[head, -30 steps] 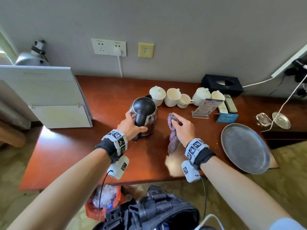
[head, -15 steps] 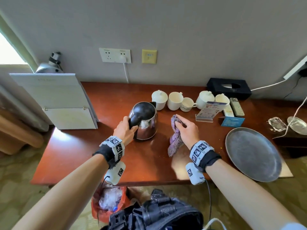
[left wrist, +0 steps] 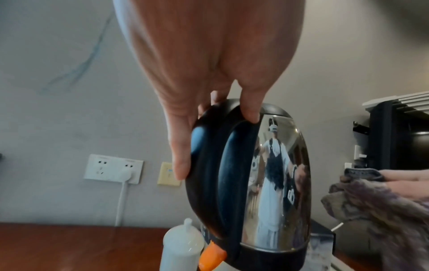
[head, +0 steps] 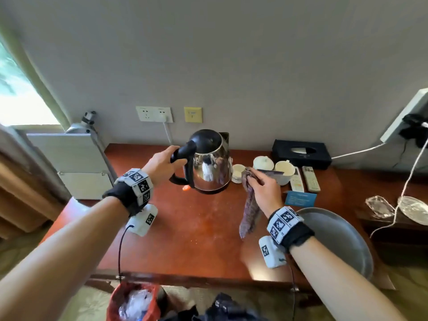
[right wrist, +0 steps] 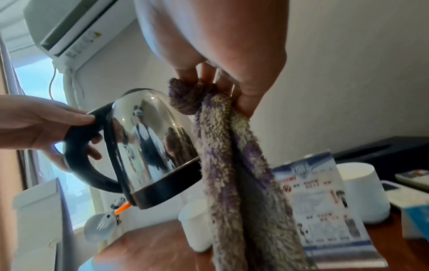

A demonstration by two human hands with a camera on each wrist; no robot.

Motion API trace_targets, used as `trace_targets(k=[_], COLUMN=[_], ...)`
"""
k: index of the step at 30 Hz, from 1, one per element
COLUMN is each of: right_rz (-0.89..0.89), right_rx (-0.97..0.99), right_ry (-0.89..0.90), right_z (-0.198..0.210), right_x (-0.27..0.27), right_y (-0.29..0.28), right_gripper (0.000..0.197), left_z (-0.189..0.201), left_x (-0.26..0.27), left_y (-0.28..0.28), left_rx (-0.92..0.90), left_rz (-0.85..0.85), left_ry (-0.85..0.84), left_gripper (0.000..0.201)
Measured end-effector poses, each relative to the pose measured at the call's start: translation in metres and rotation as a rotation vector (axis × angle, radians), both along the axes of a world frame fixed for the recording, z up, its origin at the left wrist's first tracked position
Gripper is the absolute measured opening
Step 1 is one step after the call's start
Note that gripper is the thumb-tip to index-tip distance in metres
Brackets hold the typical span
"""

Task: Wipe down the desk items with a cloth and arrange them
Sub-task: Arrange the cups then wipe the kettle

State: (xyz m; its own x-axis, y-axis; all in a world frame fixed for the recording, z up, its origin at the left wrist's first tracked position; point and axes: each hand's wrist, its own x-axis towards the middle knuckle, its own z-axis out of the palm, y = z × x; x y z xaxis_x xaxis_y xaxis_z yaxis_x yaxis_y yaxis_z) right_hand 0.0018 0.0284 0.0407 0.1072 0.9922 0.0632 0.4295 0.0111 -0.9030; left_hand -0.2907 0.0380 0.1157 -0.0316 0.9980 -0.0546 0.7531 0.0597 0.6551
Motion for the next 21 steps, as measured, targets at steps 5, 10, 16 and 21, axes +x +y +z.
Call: trace_targets(k=[5, 10, 16, 21], right_rz=[-0.040, -0.114, -0.153, -0.179], right_rx=[0.059, 0.065, -0.056, -0.139], right_ry=[-0.006, -0.071, -0.152, -0.150], right_z=[0.040, 0.062, 0.065, 0.064], right_x=[0.034, 0.068, 0.084, 0.088], right_y=[0.021, 0.047, 0.090, 0.126], right_gripper=[0.032, 0.031, 0.027, 0.026], left_z=[0.037, 0.047, 0.045, 0.031], left_x=[0.044, 0.086, 0.125, 0.141], left_y=[0.045, 0.096, 0.168, 0.231], left_rx=[0.069, 0.077, 0.035, 0.006], left_rz=[-0.041, -0.079, -0.200, -0.318], left_ry=[-0.005, -0.023, -0.036, -0.017], left_gripper=[0.036, 0.025, 0.029, 0.029])
